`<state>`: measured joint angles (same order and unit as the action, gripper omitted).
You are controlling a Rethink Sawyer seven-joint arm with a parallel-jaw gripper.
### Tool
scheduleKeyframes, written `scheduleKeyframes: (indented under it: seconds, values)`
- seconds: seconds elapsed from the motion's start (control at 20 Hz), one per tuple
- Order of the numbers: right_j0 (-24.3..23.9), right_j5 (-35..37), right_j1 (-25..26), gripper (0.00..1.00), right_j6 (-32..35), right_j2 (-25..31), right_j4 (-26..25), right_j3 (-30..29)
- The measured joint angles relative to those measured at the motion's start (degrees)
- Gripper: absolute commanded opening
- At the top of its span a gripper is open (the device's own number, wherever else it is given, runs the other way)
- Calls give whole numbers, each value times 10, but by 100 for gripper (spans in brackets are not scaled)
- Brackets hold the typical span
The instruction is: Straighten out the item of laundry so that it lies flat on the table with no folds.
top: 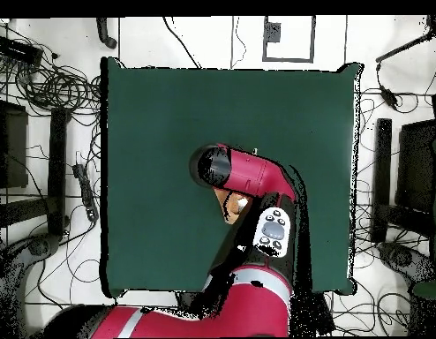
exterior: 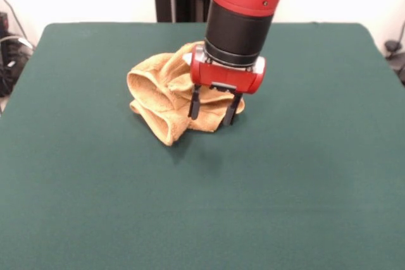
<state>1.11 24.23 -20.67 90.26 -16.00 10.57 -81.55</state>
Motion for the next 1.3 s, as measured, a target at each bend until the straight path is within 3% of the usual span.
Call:
scheduleKeyframes:
  seconds: [1.3]
  values:
    - [10,-4,14,100,0,0,0,0]
